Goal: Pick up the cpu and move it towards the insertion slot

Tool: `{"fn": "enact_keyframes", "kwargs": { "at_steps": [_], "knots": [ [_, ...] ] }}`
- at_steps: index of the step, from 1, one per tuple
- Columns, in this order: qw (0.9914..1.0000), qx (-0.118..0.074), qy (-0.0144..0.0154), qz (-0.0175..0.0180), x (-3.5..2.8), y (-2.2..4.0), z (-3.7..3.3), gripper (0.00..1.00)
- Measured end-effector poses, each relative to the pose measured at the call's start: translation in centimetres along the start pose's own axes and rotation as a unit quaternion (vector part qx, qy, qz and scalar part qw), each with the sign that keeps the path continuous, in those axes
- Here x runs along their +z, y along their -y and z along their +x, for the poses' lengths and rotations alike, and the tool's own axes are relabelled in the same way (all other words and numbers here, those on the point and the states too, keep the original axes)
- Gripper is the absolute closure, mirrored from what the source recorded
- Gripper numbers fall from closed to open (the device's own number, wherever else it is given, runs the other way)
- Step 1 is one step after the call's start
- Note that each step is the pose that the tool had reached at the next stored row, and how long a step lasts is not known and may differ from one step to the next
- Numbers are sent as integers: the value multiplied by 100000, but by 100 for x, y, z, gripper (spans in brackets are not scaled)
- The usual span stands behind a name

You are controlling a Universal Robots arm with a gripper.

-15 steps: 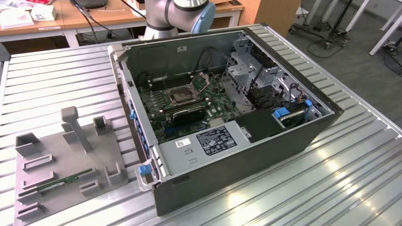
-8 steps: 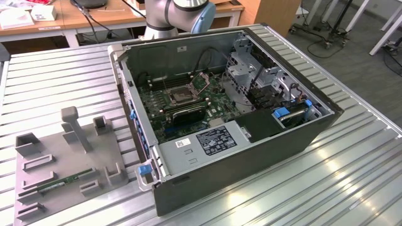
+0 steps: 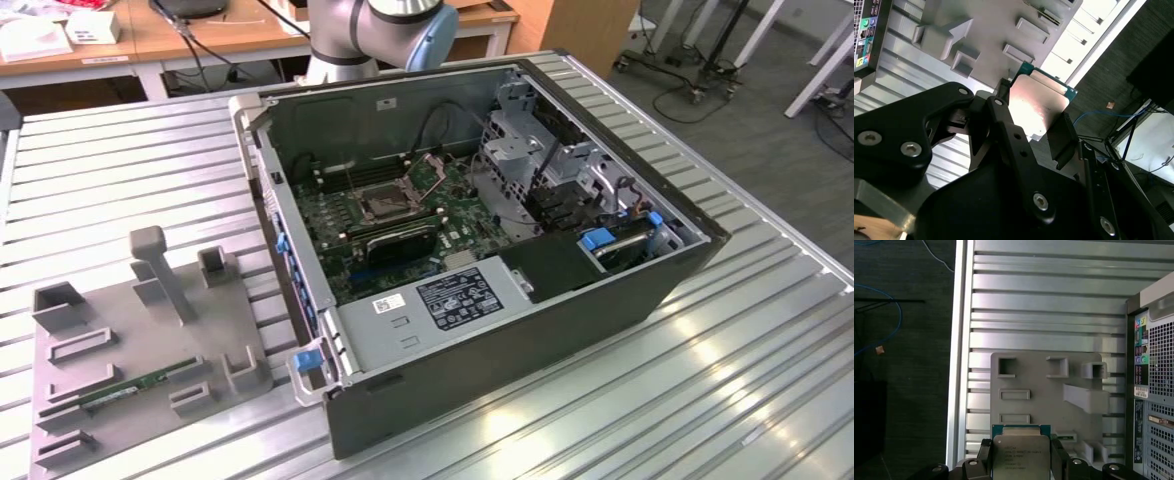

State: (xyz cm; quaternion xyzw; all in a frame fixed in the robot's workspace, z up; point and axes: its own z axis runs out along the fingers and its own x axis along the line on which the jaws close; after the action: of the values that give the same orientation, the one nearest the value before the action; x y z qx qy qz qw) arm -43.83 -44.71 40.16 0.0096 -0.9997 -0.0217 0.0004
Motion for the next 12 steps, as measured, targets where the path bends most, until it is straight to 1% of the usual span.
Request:
{"fn": "enact_keyframes", "kwargs": {
  "at_steps": [8,12],
  "knots": [
    [100000,7,6,-3,1,2,-96,45],
    [100000,6,8,-3,1,2,-133,45]
  ]
}}
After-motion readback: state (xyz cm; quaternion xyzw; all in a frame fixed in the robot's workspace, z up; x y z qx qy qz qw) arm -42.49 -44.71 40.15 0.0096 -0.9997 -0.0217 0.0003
